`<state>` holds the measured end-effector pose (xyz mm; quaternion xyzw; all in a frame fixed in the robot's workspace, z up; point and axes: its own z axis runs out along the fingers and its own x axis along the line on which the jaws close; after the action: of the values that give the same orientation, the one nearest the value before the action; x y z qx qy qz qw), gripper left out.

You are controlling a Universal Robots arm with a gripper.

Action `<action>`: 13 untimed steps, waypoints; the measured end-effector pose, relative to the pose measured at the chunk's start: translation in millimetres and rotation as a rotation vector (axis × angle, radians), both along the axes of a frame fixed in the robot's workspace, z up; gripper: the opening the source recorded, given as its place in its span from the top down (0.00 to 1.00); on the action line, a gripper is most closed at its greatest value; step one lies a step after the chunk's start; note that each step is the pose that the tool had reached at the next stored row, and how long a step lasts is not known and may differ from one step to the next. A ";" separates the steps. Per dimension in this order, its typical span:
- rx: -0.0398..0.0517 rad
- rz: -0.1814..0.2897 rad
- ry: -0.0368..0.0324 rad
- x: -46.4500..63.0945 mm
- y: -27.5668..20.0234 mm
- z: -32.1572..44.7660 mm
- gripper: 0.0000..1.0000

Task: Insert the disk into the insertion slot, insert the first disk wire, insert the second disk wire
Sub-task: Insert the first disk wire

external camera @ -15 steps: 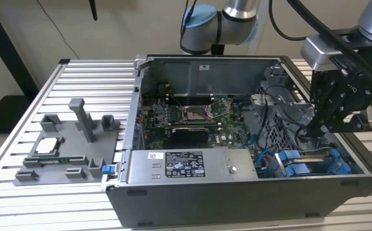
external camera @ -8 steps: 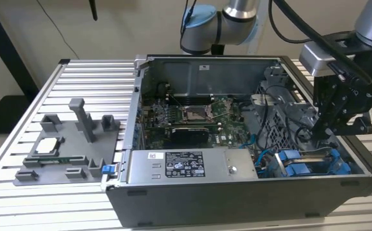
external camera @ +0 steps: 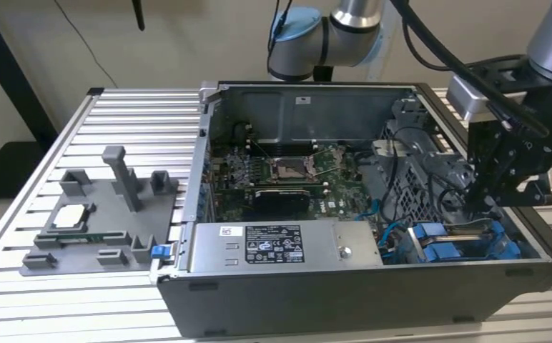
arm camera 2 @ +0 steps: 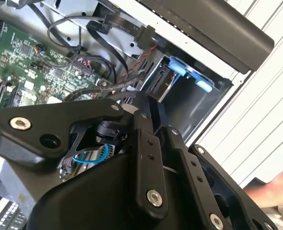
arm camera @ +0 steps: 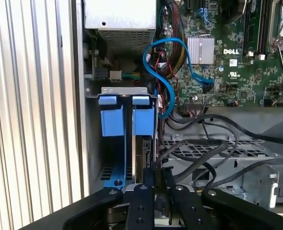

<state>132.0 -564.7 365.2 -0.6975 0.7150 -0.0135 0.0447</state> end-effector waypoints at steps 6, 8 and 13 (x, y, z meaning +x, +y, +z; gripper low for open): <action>-0.0045 0.000 -0.0015 0.4 -0.1 -1.1 1.00; -0.0070 0.000 -0.0015 1.2 0.0 -2.4 1.00; -0.0205 0.000 -0.0023 4.3 0.0 -7.5 1.00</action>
<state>136.3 -564.7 357.7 -0.6980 0.7148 -0.0216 0.0384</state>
